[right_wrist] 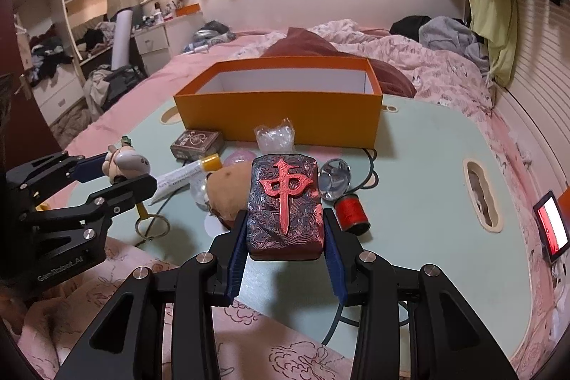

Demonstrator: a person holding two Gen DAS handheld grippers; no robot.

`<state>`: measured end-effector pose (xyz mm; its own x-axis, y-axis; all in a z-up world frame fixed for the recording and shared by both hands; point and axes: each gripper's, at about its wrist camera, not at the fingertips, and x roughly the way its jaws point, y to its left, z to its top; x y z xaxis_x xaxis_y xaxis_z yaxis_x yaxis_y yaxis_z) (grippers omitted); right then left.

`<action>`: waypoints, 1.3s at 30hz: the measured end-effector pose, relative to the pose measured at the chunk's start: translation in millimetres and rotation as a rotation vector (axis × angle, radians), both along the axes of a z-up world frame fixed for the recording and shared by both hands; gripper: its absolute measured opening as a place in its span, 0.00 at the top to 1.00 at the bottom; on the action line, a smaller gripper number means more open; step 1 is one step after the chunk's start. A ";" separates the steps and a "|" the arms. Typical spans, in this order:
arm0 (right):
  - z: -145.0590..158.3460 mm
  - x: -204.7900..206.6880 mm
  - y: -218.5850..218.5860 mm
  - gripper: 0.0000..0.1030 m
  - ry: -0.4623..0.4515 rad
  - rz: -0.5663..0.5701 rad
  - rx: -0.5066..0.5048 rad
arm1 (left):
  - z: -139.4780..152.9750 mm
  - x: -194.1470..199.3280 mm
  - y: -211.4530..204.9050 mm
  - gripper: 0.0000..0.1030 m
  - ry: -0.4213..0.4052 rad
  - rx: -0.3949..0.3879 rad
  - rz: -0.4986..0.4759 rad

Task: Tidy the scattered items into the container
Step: 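Carry the figurine into the box with left tool while right tool carries the tile over the box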

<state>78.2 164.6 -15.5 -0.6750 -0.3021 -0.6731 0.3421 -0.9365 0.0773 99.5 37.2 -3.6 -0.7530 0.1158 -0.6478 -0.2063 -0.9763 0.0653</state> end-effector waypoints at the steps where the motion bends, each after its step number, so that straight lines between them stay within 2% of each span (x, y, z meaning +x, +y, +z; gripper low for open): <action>1: 0.9 -0.6 0.0 0.63 0.002 0.001 -0.002 | 0.5 0.1 -0.4 0.55 0.001 0.001 0.001; 9: 8.5 -8.5 3.7 0.63 -0.002 -0.009 -0.041 | 10.8 -7.4 -5.2 0.55 0.013 0.019 0.001; 12: 18.9 -16.3 3.3 0.63 0.010 -0.012 -0.048 | 23.4 -20.3 -10.3 0.55 0.015 0.071 -0.038; 17: 51.1 -40.4 3.9 0.63 0.114 -0.029 -0.015 | 46.5 -58.4 -21.8 0.55 0.014 0.147 -0.053; 22: 66.8 -95.4 10.0 0.63 0.061 -0.056 -0.063 | 55.0 -106.9 -24.9 0.55 0.030 0.181 -0.014; 25: 64.5 -131.8 10.8 0.63 0.006 -0.083 -0.080 | 44.5 -135.2 -13.8 0.55 -0.006 0.154 0.002; 31: 32.8 -186.2 4.5 0.63 -0.094 -0.157 -0.024 | 13.9 -170.6 -3.4 0.55 -0.083 0.187 0.023; 36: 12.1 -199.4 5.5 0.63 -0.141 -0.175 -0.020 | 3.3 -177.6 1.6 0.56 -0.100 0.154 0.031; 39: 12.5 -200.4 -1.6 0.63 -0.131 -0.171 0.010 | 5.4 -181.8 -5.7 0.56 -0.102 0.193 0.050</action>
<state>-122.2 163.0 -3.0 -0.6225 -0.1839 -0.7607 0.1660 -0.9809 0.1013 -82.3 31.5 1.8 -0.6928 0.2087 -0.6903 -0.1531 -0.9780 -0.1419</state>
